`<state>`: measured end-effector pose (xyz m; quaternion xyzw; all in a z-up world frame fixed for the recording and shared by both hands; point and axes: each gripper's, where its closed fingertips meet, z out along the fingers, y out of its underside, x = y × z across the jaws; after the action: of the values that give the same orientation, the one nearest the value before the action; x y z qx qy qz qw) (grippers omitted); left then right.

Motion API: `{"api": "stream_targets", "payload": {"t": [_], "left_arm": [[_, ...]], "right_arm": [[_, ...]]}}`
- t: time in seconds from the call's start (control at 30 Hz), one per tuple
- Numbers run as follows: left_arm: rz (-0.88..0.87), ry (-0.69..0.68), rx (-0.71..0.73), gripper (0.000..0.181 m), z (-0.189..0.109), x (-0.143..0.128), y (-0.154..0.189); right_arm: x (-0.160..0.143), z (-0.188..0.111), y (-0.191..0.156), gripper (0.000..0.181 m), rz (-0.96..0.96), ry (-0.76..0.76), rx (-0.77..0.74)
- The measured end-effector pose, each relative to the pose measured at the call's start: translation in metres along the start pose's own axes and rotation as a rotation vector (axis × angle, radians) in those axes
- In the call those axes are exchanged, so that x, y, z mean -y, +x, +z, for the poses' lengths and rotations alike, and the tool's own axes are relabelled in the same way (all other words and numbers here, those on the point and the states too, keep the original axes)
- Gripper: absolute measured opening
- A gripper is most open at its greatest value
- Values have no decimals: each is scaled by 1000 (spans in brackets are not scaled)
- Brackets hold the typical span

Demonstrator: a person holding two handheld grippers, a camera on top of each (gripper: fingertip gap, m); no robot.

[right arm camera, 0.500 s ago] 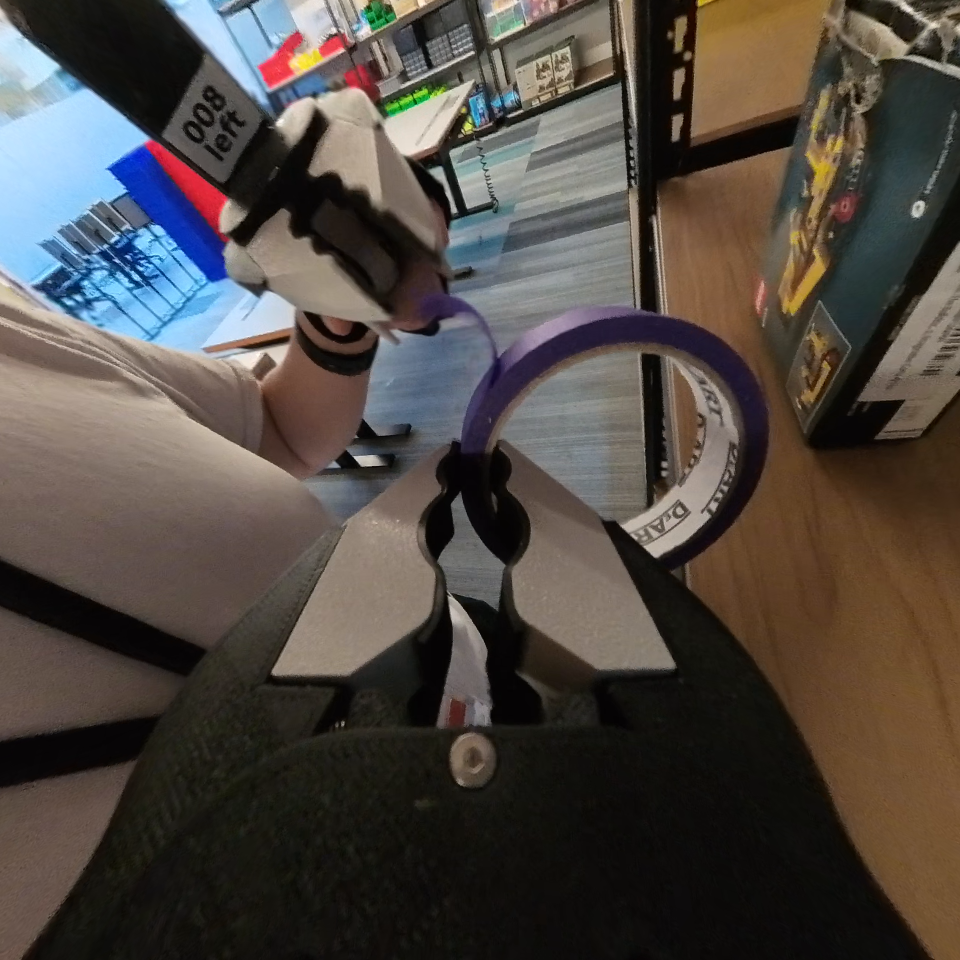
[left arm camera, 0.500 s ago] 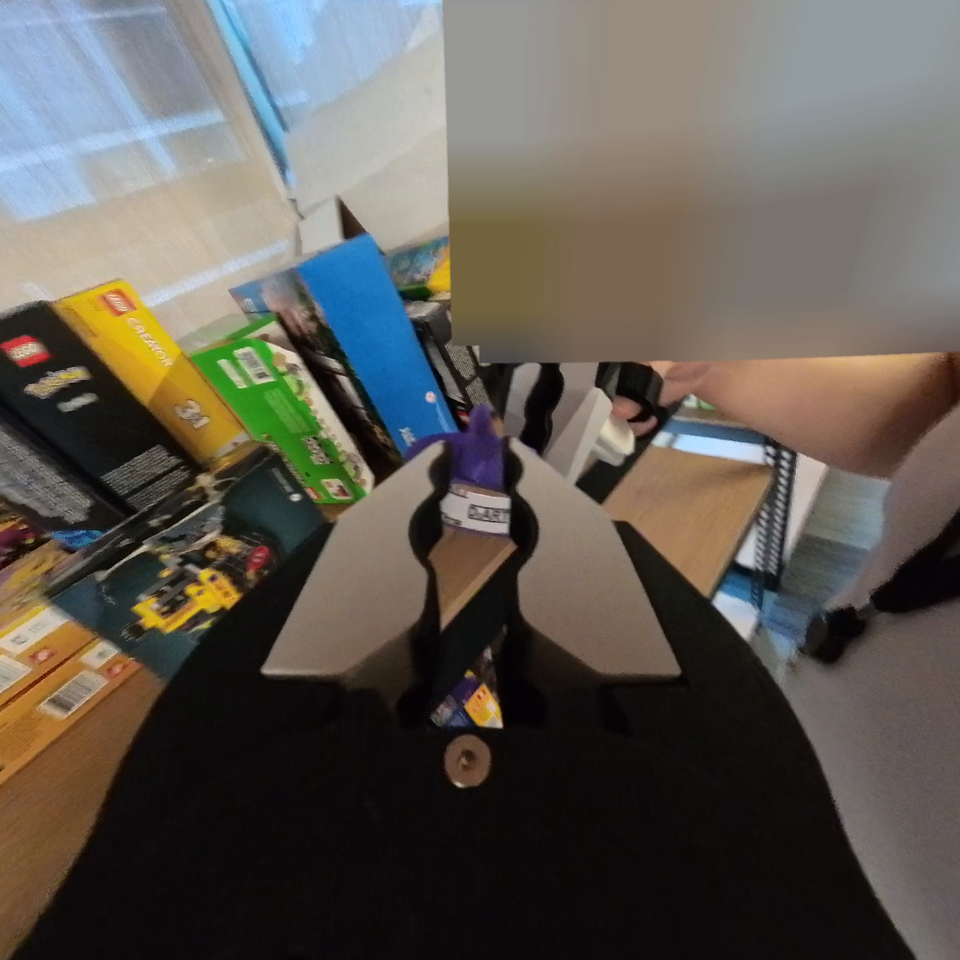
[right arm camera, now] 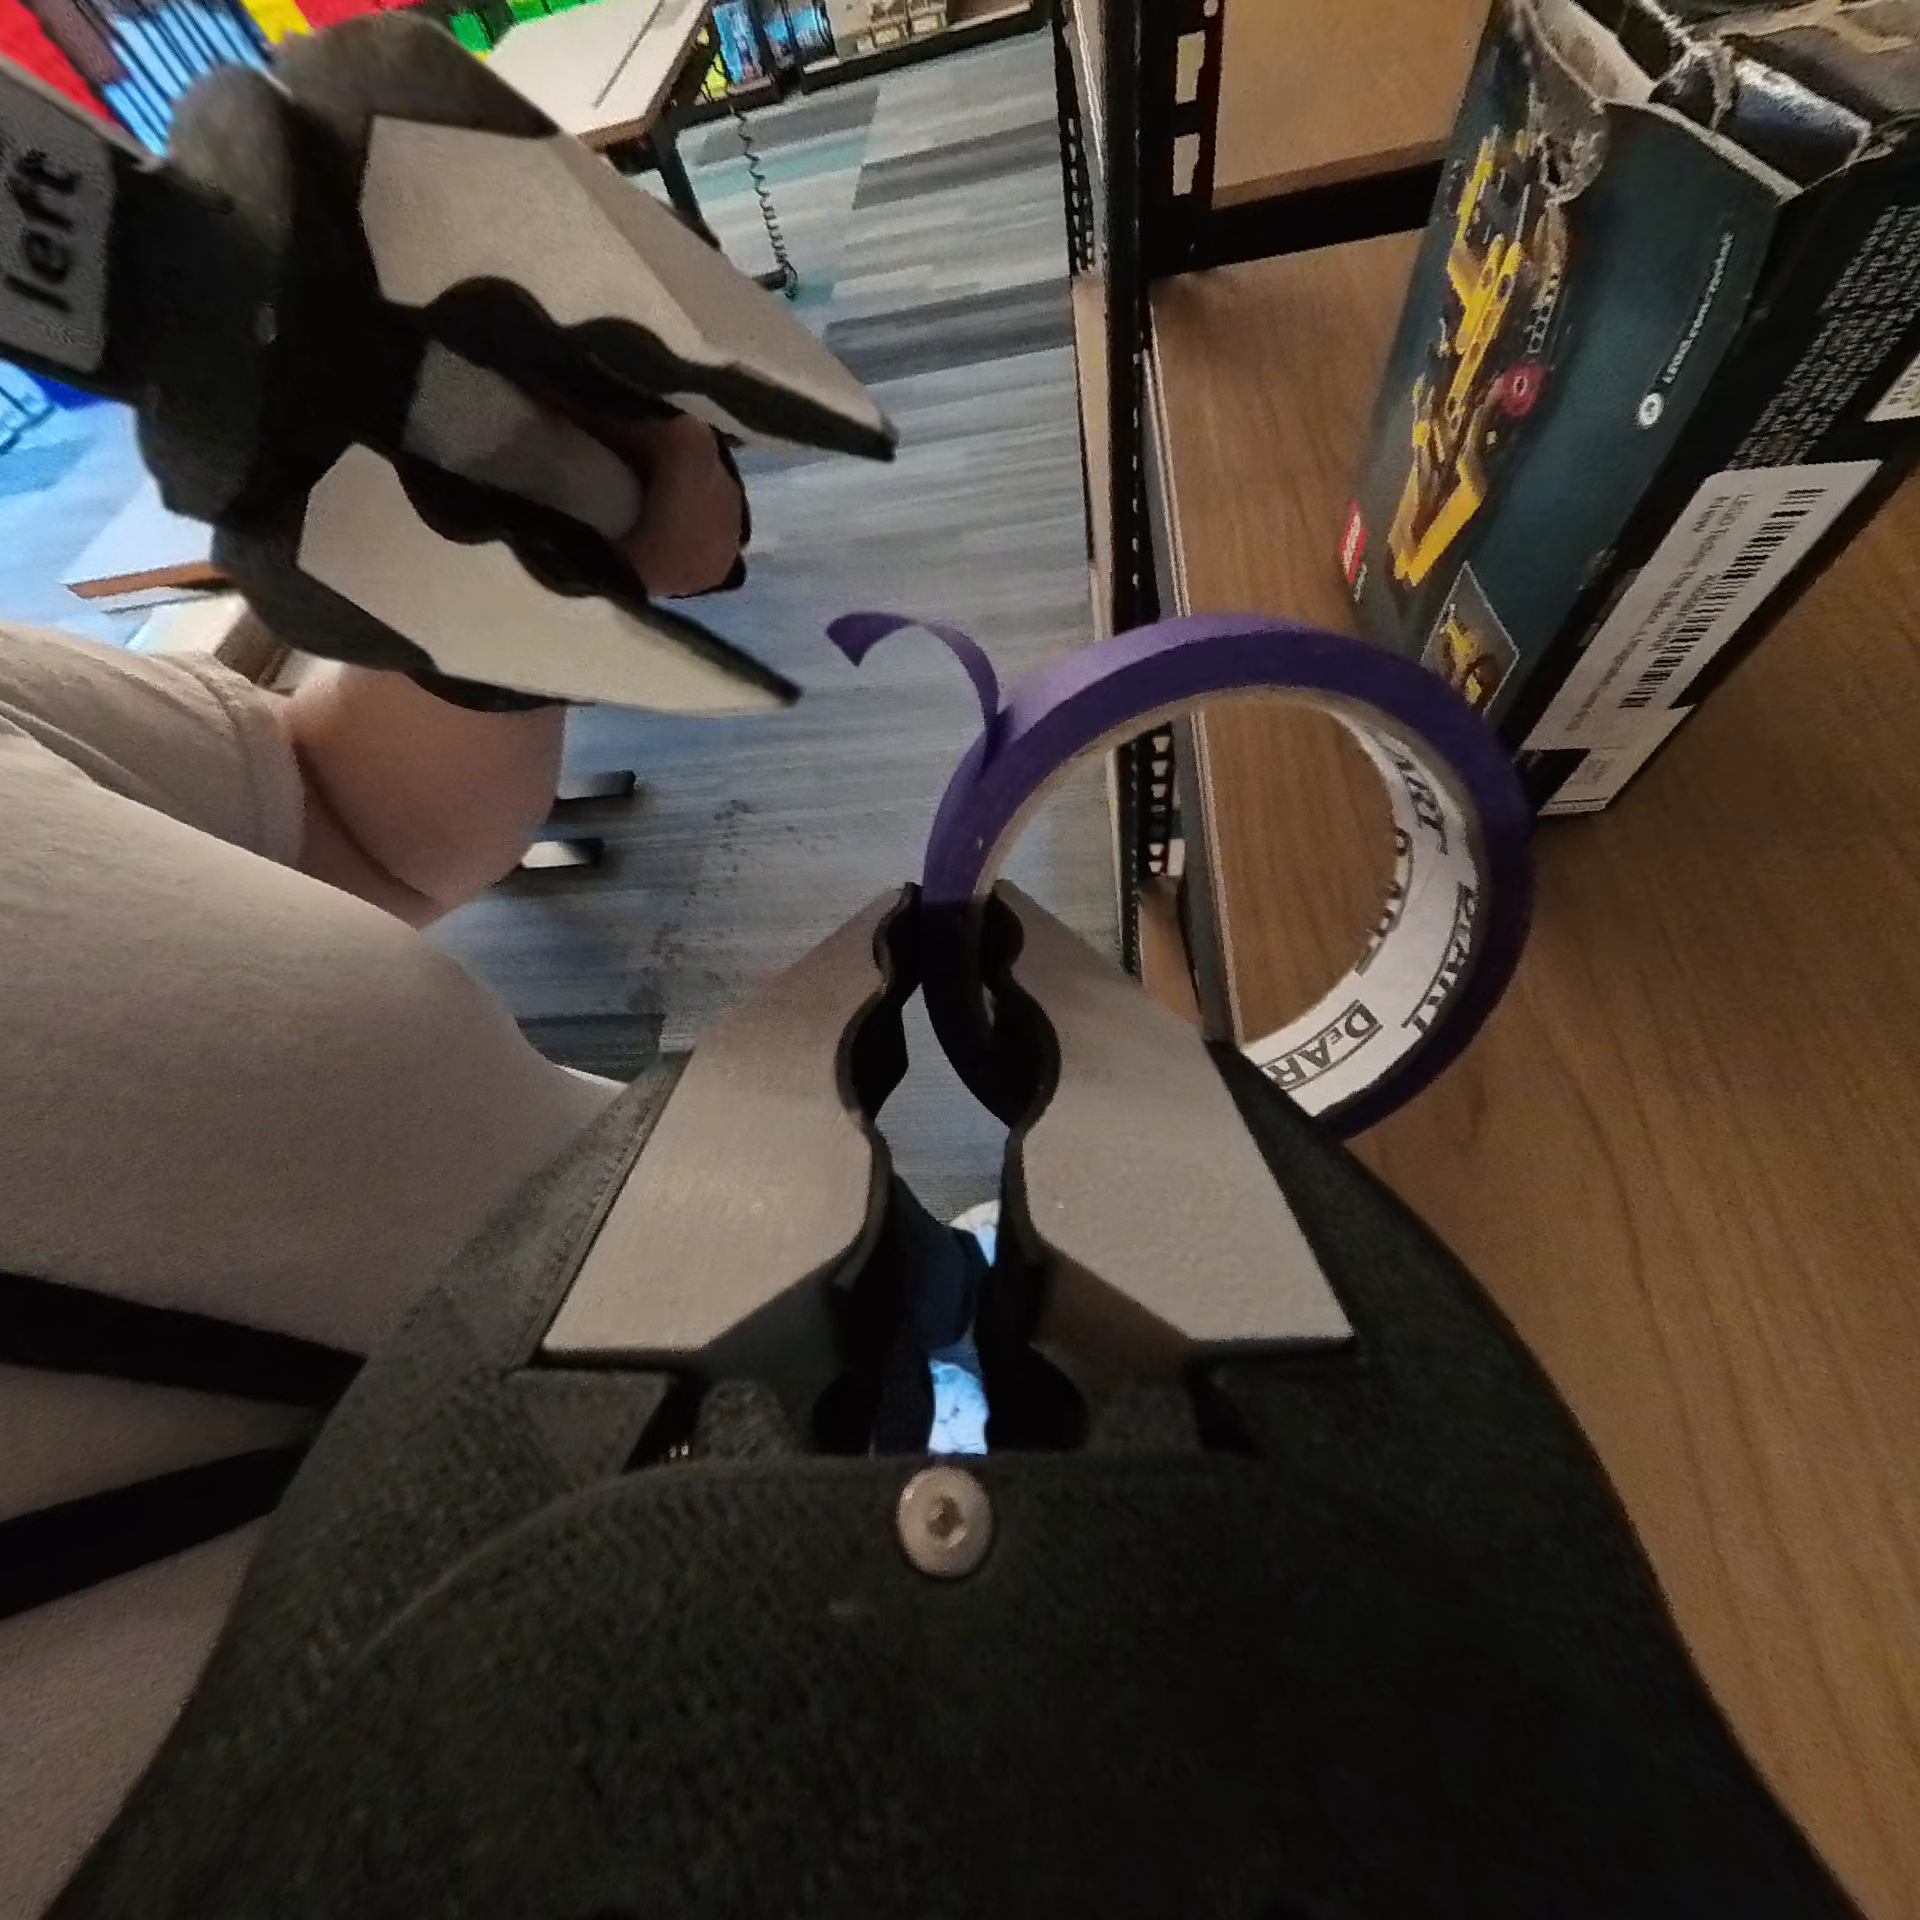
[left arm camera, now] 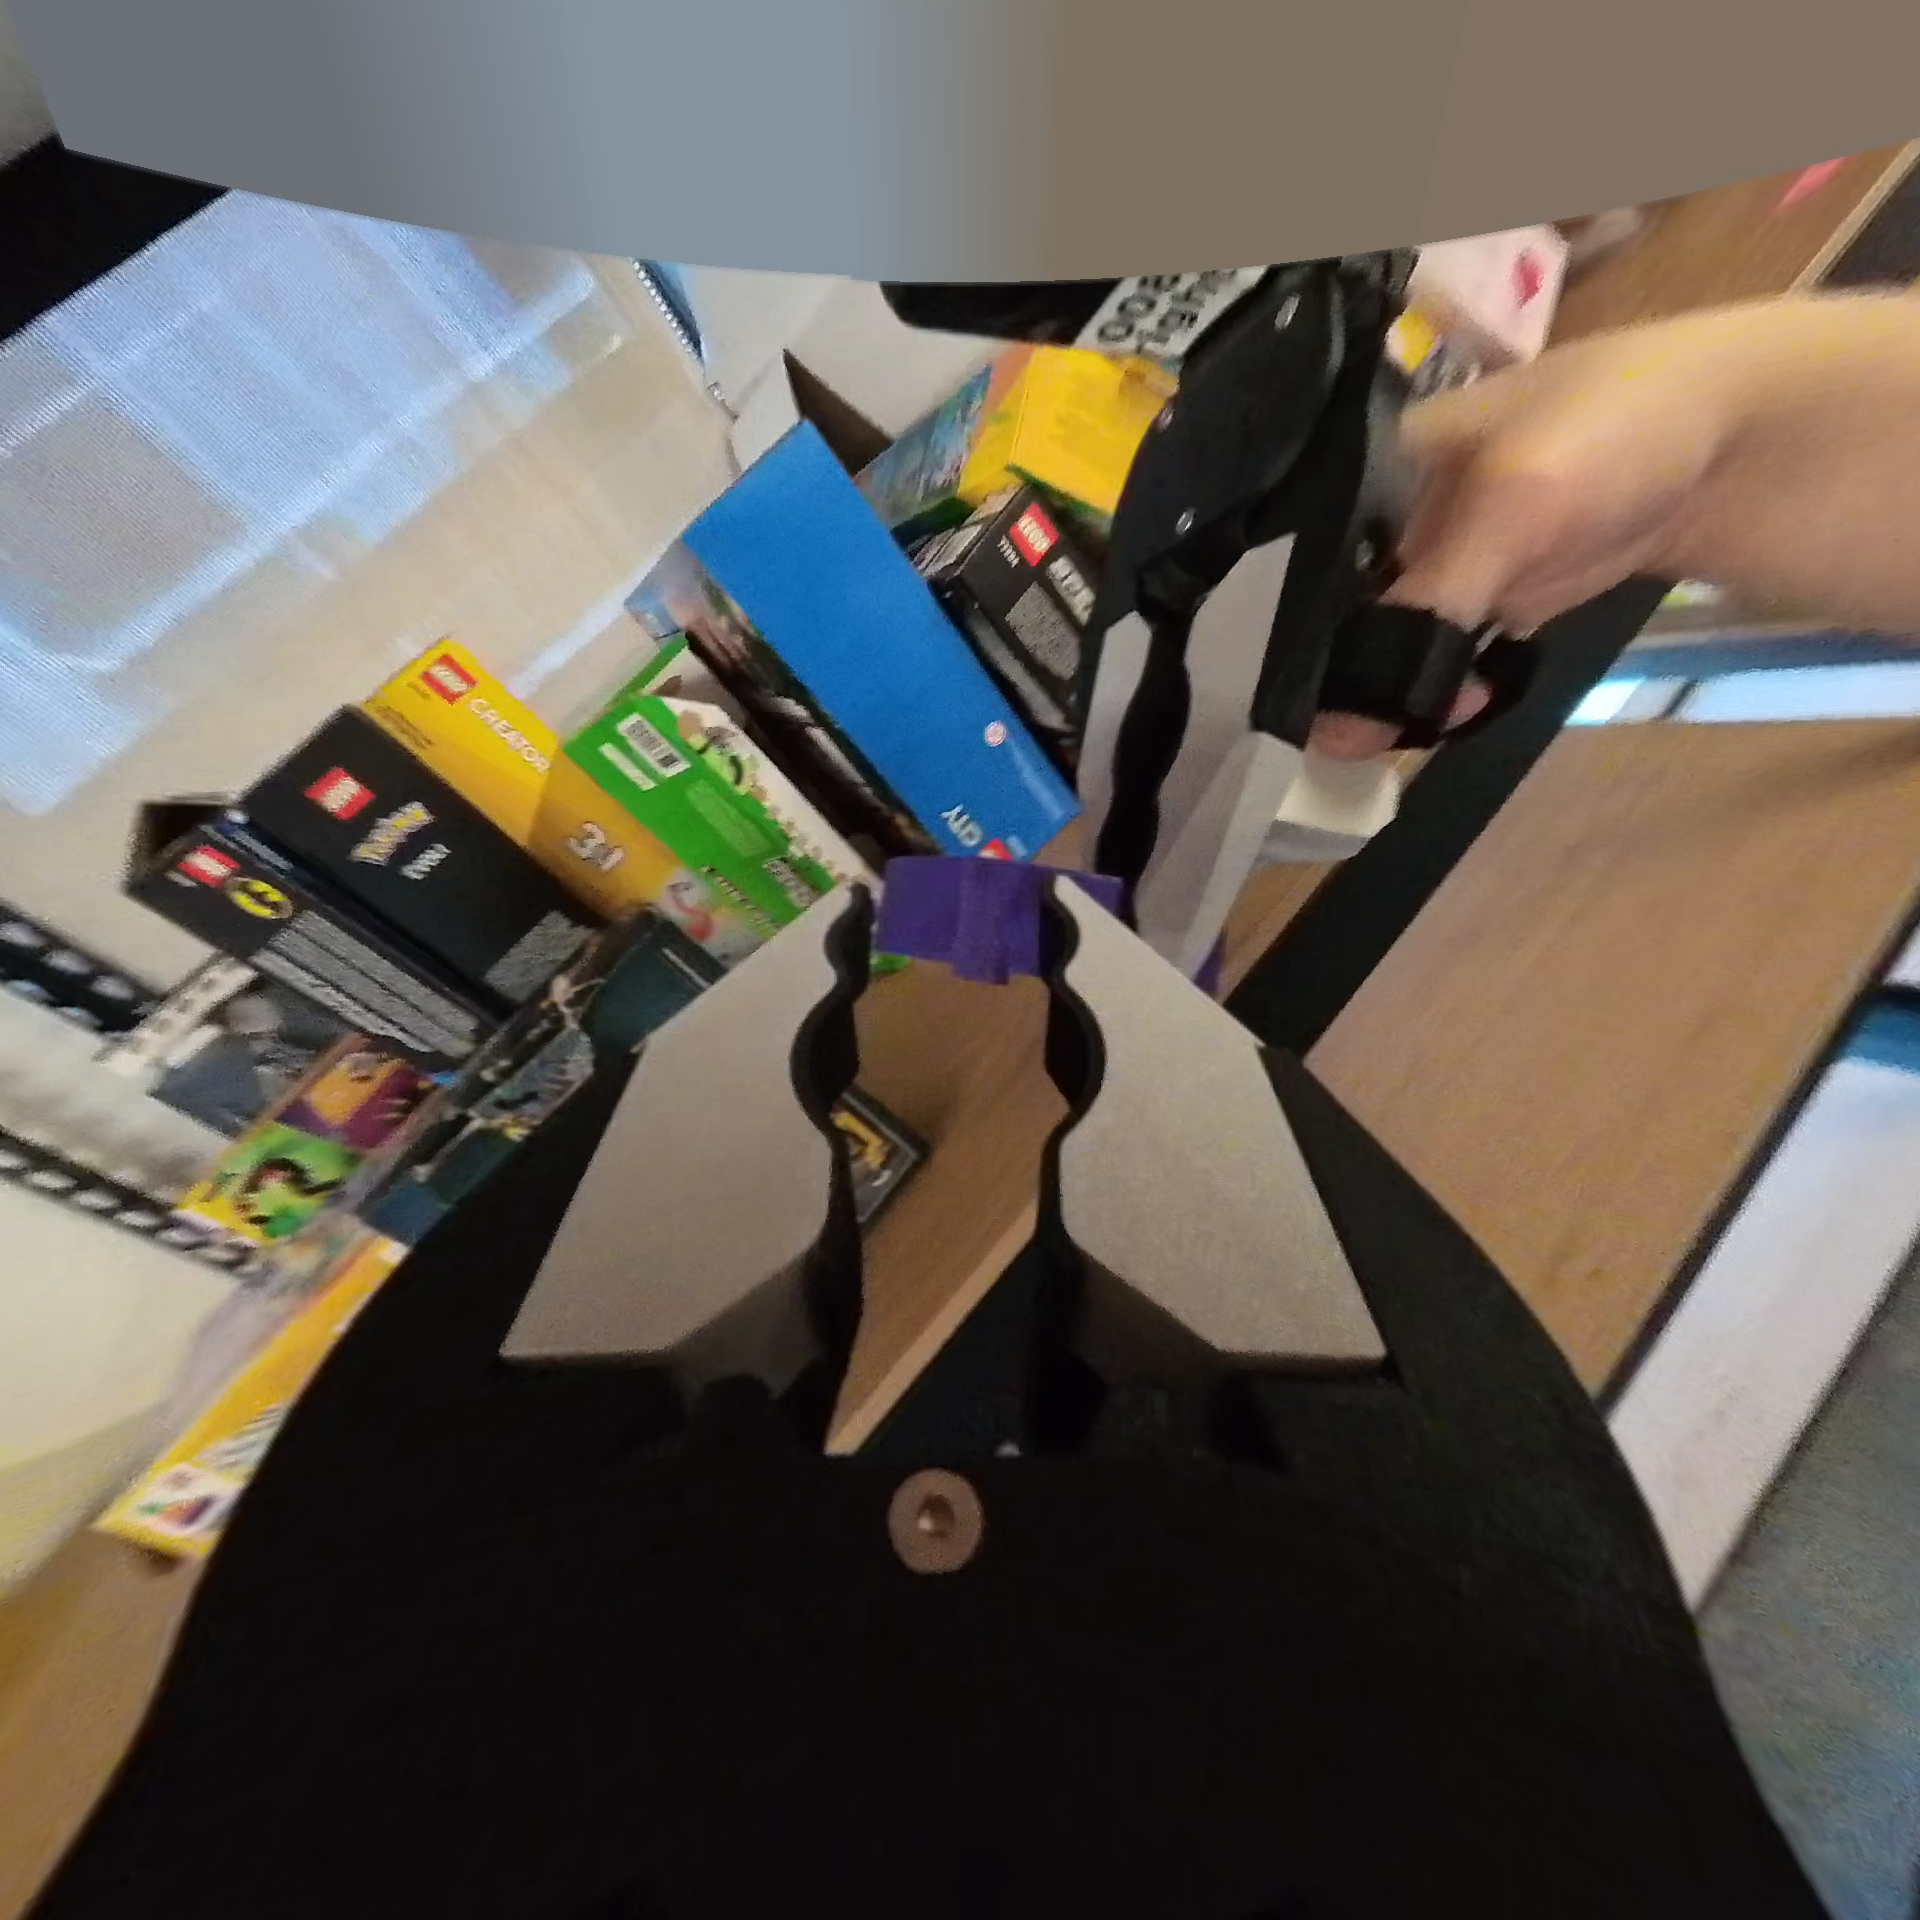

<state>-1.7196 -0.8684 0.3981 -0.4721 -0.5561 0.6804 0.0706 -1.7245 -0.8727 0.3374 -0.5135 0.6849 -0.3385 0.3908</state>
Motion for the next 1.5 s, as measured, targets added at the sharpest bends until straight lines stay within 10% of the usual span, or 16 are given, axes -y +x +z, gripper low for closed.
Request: {"api": "stream_targets", "payload": {"t": [0.4,1.5], "left_arm": [[95,-82,7,0,19,-9,12],[312,-304,-194,0,62,-12,-1]], "right_arm": [[-12,-5,4,9,24,-18,-23],[-11,-19,50,9,348,47,52]]}}
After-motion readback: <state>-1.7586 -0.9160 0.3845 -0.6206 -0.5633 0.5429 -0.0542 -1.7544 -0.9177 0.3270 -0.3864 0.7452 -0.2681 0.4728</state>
